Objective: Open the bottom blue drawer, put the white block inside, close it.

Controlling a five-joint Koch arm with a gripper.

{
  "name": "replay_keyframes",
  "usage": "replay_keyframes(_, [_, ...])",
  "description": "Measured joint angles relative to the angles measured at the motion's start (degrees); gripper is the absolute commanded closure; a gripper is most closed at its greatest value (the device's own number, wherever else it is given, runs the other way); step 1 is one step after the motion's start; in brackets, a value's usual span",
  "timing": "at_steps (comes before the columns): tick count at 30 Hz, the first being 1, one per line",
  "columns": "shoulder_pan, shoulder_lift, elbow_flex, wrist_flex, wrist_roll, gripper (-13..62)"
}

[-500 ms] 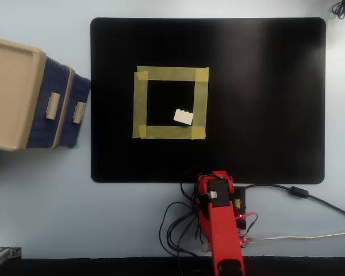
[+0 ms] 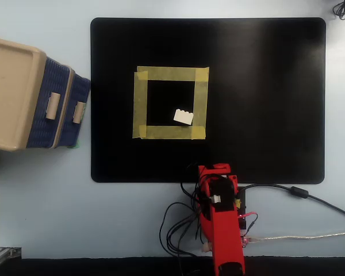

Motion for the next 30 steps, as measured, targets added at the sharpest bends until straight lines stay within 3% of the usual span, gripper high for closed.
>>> replay_keyframes(5, [-22.24, -3.52, -8.00, -9.84, -14.85, 15.6])
replay_keyframes(9, [-45.09, -14.85, -2.99, -33.31, -44.47, 15.7])
replay_keyframes(12, [-52.56, -27.77, -1.58, -62.23, -67.59, 16.0])
replay_keyframes(15, [-52.73, -37.35, 1.14, -88.77, -79.10, 16.0])
replay_keyframes(20, [-52.82, -58.01, 0.09, -129.64, -81.83, 15.9])
replay_keyframes(23, [-52.65, -66.71, -10.11, -134.21, -81.83, 15.9])
replay_keyframes(30, [-52.38, -75.50, -21.36, -134.38, -81.83, 16.0])
